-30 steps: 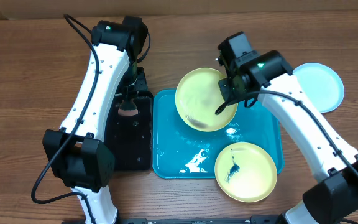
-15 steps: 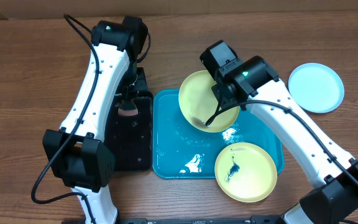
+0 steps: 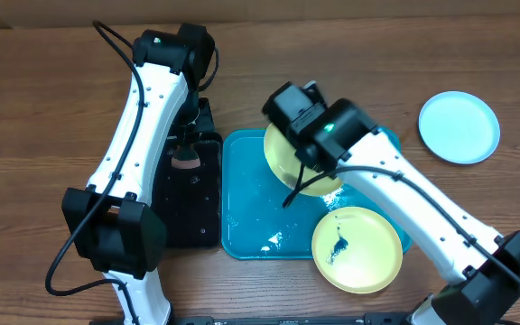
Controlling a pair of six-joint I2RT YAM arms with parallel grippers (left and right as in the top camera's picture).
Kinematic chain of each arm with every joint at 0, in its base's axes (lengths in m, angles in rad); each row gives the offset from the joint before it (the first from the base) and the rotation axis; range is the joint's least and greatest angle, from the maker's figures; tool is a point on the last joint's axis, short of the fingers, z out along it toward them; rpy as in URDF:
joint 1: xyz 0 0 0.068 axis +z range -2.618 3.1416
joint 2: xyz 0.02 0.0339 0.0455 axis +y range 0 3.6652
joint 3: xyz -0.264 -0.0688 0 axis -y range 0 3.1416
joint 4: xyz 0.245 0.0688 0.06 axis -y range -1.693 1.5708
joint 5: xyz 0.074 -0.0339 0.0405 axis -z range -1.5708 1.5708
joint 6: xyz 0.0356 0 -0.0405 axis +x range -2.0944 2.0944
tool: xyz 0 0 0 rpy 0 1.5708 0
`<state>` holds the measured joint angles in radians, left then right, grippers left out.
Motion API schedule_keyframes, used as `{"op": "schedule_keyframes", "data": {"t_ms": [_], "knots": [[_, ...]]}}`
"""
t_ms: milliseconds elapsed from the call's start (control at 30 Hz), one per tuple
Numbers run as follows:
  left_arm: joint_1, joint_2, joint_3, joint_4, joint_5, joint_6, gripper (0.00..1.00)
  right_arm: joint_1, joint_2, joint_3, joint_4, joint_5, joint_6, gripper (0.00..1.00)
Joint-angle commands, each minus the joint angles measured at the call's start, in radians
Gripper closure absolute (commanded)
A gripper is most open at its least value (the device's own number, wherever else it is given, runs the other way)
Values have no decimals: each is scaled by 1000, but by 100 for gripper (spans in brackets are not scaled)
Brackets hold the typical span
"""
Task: Clean dirty plates on tray and stack at the side
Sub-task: 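Lift the yellow plate with the right gripper and carry it rightward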
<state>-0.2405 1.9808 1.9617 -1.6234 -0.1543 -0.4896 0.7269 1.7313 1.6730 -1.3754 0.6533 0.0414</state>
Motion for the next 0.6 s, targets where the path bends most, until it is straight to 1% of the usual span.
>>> {"op": "schedule_keyframes", "data": {"t_ms": [0,233,567], "knots": [[3,-35,10,1,-13,23,96,58,-39,38,-9,162,10,96],[3,-35,10,3,-14,42,96,145,-39,38,-56,326,11,96],[7,-35,10,13,-14,49,96,180,-39,38,-79,465,10,96]]}}
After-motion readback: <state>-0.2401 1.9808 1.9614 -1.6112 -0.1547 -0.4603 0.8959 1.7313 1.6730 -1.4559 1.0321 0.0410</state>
